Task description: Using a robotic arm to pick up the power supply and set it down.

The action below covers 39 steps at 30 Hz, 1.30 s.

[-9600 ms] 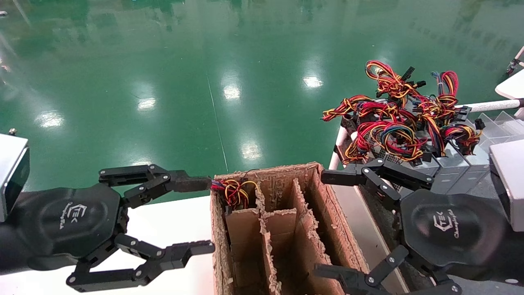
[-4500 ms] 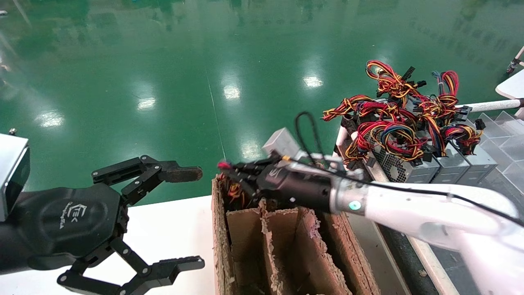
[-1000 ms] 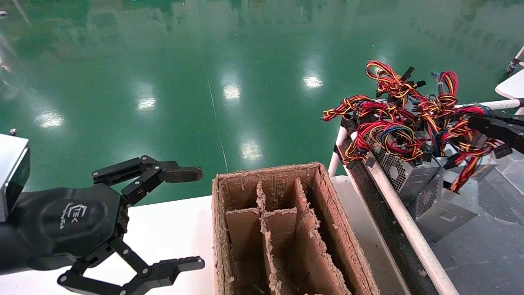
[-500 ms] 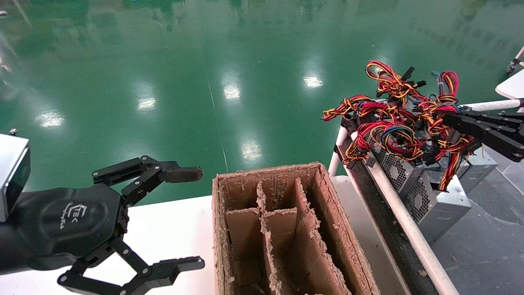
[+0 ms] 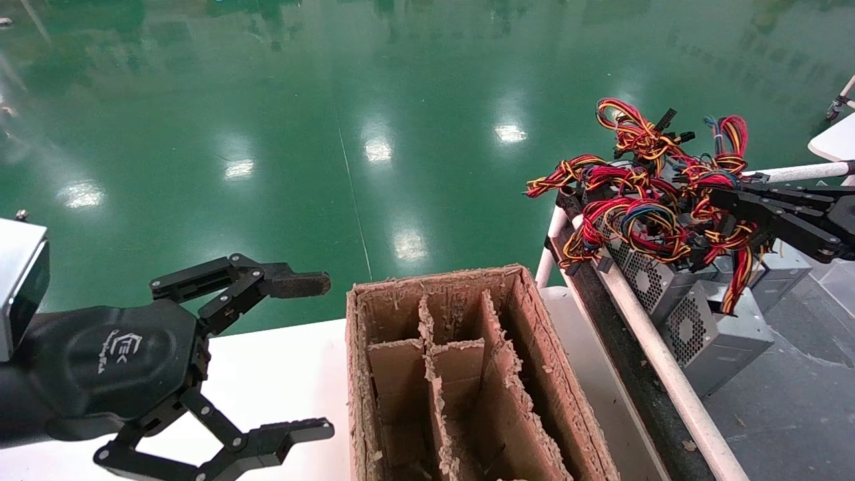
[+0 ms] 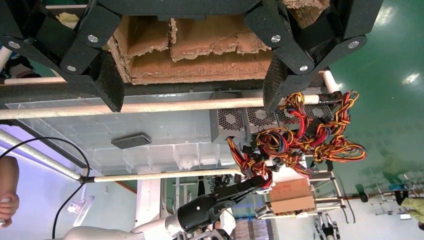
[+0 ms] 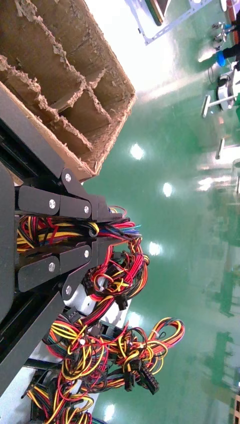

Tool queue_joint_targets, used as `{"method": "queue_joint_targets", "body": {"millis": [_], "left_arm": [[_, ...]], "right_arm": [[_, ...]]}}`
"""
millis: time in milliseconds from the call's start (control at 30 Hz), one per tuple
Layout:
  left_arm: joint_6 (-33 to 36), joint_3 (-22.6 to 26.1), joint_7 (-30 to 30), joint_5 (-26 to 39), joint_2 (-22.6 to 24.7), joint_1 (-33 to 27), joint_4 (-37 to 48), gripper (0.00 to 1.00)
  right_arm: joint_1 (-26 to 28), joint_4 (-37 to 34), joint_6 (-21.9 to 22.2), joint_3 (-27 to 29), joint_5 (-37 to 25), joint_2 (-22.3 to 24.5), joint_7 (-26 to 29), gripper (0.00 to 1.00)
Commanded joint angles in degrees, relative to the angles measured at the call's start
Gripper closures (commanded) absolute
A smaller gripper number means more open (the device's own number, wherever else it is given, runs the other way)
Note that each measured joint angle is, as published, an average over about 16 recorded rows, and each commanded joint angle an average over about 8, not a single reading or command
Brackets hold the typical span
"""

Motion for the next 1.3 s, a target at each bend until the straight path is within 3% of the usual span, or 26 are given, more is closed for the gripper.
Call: {"method": "queue_joint_targets", "body": {"millis": [33,733,1300], "left_arm": [[0.0,0.0,0.0,0.0,0.0,0.0,0.0,0.00],[0.0,0.1,0.0,0.0,0.0,0.0,0.0,0.00],[0.0,0.1,0.1,-0.1,0.0,0.0,0.1,0.00]], "right_arm": [[0.2,-0.4,0.0,-0.2,-0.1,-0.2,-0.1,0.00],[0.4,-1.9,-0.7,0.6,2.6,0.6,-2.0,0.00],[-8.7,15.5,0.7,6.0,5.0,0.4,2.4,0.00]]}}
